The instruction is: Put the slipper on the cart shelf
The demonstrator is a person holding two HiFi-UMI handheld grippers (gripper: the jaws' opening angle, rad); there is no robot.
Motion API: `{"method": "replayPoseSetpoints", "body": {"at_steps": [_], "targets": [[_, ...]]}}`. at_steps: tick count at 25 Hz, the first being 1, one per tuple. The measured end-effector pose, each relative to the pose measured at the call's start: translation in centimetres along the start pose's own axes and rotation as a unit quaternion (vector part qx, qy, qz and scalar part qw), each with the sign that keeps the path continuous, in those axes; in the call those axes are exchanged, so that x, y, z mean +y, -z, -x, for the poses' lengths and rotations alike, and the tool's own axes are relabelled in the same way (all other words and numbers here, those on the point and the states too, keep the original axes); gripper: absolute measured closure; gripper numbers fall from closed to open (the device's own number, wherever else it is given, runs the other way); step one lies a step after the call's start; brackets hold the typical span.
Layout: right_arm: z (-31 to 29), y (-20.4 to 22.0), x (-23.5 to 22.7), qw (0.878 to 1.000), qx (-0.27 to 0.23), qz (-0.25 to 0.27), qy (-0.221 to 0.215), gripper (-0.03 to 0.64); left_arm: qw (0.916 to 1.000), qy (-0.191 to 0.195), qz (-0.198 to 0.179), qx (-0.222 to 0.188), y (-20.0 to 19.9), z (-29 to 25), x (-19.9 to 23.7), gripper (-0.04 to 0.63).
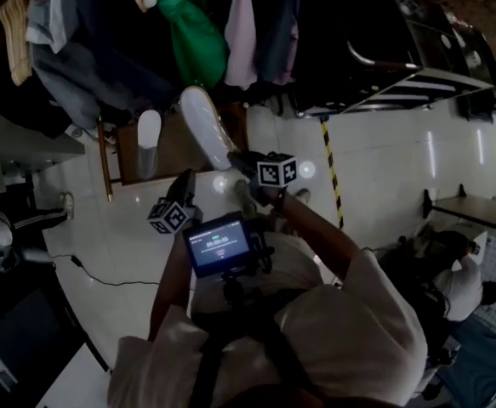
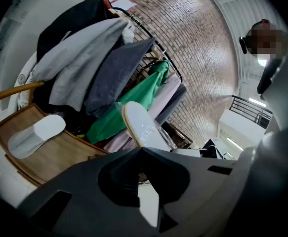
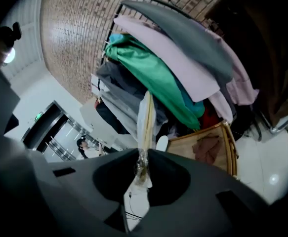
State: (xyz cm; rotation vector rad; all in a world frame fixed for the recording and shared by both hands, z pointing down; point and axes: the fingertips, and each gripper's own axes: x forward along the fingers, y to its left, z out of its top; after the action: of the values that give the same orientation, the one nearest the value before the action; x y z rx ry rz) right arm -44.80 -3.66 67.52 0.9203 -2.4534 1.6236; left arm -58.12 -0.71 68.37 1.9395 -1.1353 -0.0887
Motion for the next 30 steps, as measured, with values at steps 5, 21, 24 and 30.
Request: {"method": "replayPoseSetpoints", "body": {"at_steps": [5,21,24,30], "targets": [[6.7,-2.6,1.2,0.998,-0.062,0.013,0.004,0.557,0.9961,0.052,-0.069,0.019,-2.0,-3.6,-5.6,0.603],[30.8,-2.8,-2.0,0.978,-0.194,-0.010,0.078,0.557,0.8919,0.232,-0.263,0.285,11.8,-6.1,-20.2,0.603],[35.5,-2.5,-2.7,0.971,-0.221,-0.019,0.088,0.557,0.8959,0.242,-0.256,0.271,13.0,-7.8,-23.9,0.603],[44.4,-2.2,-4.1,0.951,-0.289,-0.028,0.110,0.557,0.9126,0.248,-0.238,0.221,15.9,-12.5,-30.3,0.603]]}}
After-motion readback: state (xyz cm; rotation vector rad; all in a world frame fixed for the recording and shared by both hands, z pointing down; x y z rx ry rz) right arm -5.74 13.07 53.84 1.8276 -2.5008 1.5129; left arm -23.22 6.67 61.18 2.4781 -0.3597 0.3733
